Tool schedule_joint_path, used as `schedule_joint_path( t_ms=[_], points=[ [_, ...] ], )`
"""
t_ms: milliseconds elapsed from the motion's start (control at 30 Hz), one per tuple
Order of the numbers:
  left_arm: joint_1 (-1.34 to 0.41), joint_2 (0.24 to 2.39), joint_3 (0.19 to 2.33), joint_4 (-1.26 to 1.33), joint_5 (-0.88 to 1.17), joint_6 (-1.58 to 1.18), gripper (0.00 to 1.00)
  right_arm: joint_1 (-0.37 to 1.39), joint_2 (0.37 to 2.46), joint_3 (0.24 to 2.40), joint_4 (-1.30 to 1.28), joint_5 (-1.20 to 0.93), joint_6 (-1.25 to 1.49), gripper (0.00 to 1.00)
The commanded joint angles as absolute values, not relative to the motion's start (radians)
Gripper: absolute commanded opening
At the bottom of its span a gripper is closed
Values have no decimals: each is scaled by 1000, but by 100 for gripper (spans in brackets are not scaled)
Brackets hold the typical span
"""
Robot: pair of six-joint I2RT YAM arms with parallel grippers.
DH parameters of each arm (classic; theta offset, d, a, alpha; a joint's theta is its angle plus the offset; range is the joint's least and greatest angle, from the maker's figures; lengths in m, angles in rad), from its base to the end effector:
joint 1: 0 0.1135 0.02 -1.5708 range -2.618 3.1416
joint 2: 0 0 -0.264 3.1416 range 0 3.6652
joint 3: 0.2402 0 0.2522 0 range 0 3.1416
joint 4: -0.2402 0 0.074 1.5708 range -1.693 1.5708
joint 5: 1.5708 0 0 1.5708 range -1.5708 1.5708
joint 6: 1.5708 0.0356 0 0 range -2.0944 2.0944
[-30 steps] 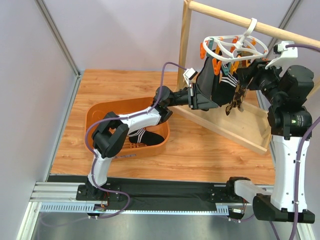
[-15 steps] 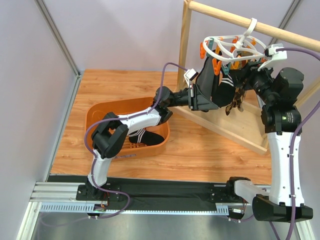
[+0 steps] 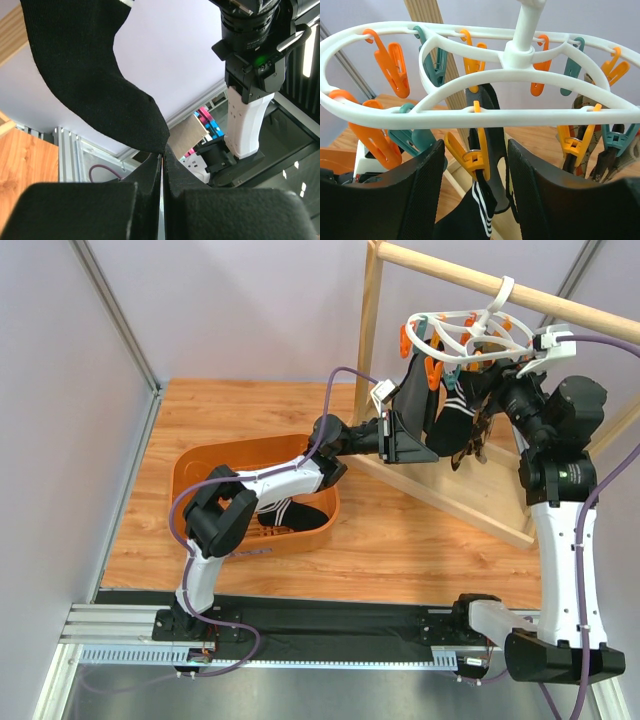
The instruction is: Remove the socks clipped to the hanger
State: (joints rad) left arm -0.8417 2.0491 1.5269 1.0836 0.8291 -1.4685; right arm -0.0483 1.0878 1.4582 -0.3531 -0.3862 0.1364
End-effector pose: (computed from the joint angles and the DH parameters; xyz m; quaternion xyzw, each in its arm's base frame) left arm 0.2914 -0.3656 0.3299 0.1989 0.5297 -0.8116 0.1454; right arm 0.2114 0.0032 0.4938 -0.0728 0.6976 0.1652 0.6933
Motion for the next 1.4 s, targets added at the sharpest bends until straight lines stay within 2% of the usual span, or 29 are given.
schedule_joint_path(
  t_ms=[0, 500, 667, 833, 867, 967, 1067, 1233, 1333, 1367],
  points=[
    [-850, 2006, 1546, 1161, 841, -1491, 0, -52, 1089, 1445, -276, -403, 164, 55],
    [-850, 1994, 1525, 1158, 848, -1494, 0, -52, 1112, 1433, -229, -408, 178, 53],
    [-851, 1994, 1525, 1158, 848, -1493, 0, -51, 1115, 1428, -202, -413, 198, 47],
    [-853, 1990, 1523, 1154, 847, -1490, 0, -51, 1117, 1434, -221, -365, 190, 34],
    [-853, 1990, 1522, 1154, 847, -1489, 0, -51, 1115, 1436, -225, -361, 189, 26],
    [-853, 1990, 1523, 1152, 842, -1488, 0, -51, 1112, 1439, -238, -356, 183, 12],
    [-854, 1991, 1523, 1150, 842, -1486, 0, -51, 1109, 1437, -244, -351, 175, 3],
    [-854, 1987, 1523, 1140, 847, -1482, 0, -51, 1108, 1445, -264, -348, 172, 5],
    [-854, 1965, 1519, 1083, 856, -1448, 0, -51, 1098, 1450, -279, -344, 178, 17],
    [-853, 1945, 1517, 1060, 862, -1418, 0, -51, 1092, 1450, -282, -339, 179, 27]
  ],
)
